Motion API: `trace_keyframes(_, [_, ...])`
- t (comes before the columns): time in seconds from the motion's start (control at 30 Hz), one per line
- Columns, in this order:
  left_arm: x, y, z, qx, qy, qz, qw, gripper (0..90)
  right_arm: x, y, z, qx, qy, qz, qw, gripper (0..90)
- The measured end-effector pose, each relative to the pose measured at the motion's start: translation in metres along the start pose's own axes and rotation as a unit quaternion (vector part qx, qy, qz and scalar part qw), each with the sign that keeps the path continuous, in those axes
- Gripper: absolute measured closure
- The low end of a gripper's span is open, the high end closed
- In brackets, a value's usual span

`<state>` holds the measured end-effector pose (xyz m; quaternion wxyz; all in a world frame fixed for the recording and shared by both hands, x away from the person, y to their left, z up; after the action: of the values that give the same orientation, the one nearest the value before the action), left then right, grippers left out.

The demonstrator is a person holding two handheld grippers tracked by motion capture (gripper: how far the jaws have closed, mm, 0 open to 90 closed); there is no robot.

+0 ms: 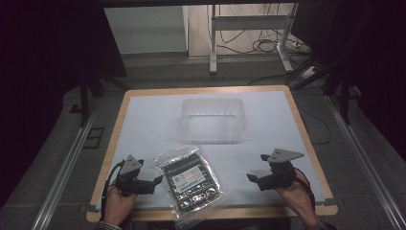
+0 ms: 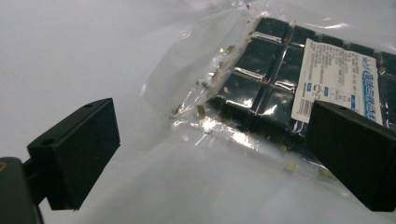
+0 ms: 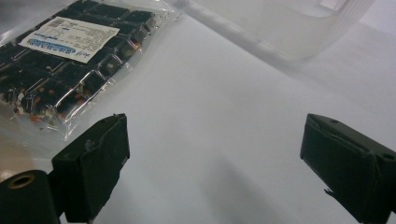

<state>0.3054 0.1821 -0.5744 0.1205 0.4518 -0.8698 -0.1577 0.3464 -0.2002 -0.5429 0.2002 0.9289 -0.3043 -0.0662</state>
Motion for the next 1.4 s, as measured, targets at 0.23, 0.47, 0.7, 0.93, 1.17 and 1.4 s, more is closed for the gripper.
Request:
trace_keyframes(0.23, [-0.005,0.001,-0.002,0.009,-0.005,-0.017,0.9998,2.1,0.001,0.0,-0.001,0.004,0.002,-0.002,1.0,7.7])
trace_keyframes(0.47, [-0.003,0.0,-0.002,0.003,0.008,-0.012,0.9999,1.8,0.005,-0.002,0.0,0.001,0.005,0.002,1.0,7.7])
trace_keyframes(0.7, [-0.001,-0.001,-0.001,-0.001,0.013,-0.004,0.9999,1.2,0.005,-0.002,0.0,0.0,0.006,0.003,1.0,7.7])
trace_keyframes(0.93, [0.011,0.001,-0.005,-0.002,-0.015,0.021,0.9997,9.2,0.007,-0.002,0.001,0.0,0.007,0.008,0.9999,7.7])
trace_keyframes(1.17, [0.028,0.001,0.0,-0.024,-0.049,0.077,0.9956,33.8,0.008,-0.002,0.001,-0.001,0.007,0.009,0.9999,7.7])
trace_keyframes(1.4, [0.037,0.003,0.001,-0.03,-0.056,0.111,0.9918,62.6,0.007,-0.003,0.002,-0.004,0.007,0.009,0.9999,7.7])
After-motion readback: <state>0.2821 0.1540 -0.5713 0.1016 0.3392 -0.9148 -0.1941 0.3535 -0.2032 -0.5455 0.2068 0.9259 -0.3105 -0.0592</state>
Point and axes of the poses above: each handheld gripper's, and its own axes: y roughly backward along the jaws, z roughly out of its underside, x roughly to its right, the point moved 8 cm from there along -y, roughly forward along the jaws, and after that the axes turned 13 degrees about x, right-handed, at the moved point
